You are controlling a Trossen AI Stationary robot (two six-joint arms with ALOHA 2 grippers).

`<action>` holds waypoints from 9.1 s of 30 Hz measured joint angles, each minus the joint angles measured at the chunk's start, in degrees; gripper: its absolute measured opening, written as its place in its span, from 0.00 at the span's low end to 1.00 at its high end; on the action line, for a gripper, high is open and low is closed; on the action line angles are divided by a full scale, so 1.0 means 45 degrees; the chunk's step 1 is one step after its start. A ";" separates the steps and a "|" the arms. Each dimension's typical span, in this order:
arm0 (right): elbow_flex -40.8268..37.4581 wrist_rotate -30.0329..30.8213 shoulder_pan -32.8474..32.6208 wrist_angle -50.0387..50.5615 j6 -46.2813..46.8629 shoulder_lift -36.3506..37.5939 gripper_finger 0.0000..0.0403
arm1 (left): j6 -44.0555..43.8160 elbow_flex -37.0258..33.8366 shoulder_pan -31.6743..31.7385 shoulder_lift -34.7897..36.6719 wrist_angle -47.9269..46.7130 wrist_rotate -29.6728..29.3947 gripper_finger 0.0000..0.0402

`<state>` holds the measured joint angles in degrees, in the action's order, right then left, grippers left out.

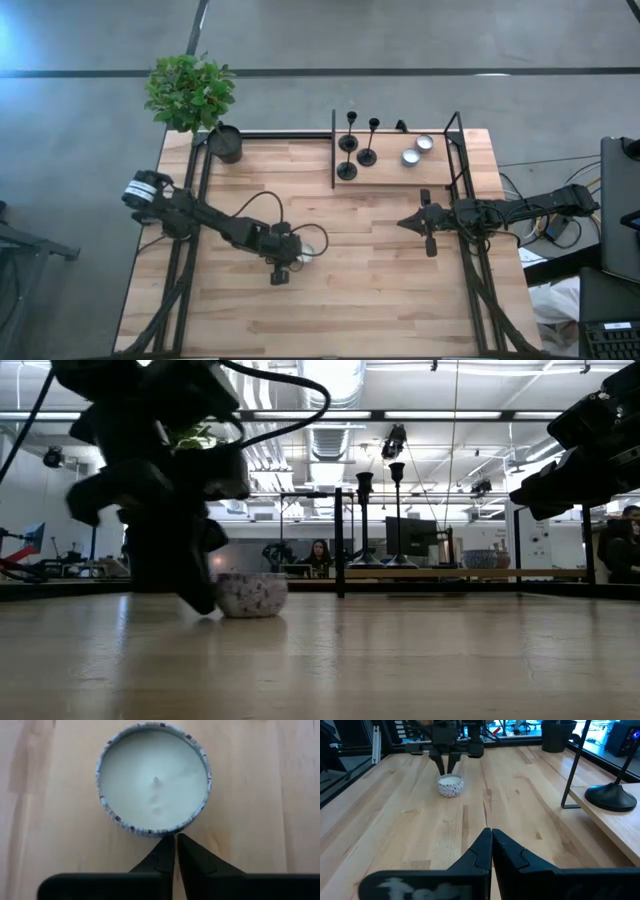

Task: Pick & Place candle stick holders
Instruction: Put the red scented candle on the shelf

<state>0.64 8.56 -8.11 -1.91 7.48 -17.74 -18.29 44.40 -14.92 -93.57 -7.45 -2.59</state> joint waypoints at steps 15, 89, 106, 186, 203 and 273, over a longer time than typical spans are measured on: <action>0.0000 0.0005 0.0004 -0.0005 -0.0004 0.0005 0.02 | 0.1811 0.2409 0.1034 -0.1643 0.0069 -0.0248 0.24; -0.0001 0.0092 -0.0001 -0.0010 -0.0004 -0.0112 0.02 | 0.3025 -0.3929 0.3546 0.9084 0.6745 -0.0646 0.38; -0.0005 0.0092 0.0004 -0.0010 -0.0004 -0.0112 0.02 | 0.4469 -0.8813 0.3546 1.4934 0.7559 -0.0160 0.38; 0.6618 0.2343 0.0153 0.3881 -0.0447 -0.4785 0.02 | 0.5292 -0.9758 0.3537 2.0737 0.1968 0.0321 0.38; 1.3299 0.0442 0.0606 1.0870 0.3217 -1.3347 0.65 | 0.5290 -0.9738 0.3527 2.0679 0.1949 0.0325 0.38; 1.5441 -0.2909 0.0101 0.9185 0.2858 -2.0847 0.94 | 0.5290 -0.9728 0.3532 2.0567 0.1934 0.0325 0.38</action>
<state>70.13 -4.54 -7.66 39.42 20.34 -111.55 5.52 0.62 0.97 -1.02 1.26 -1.13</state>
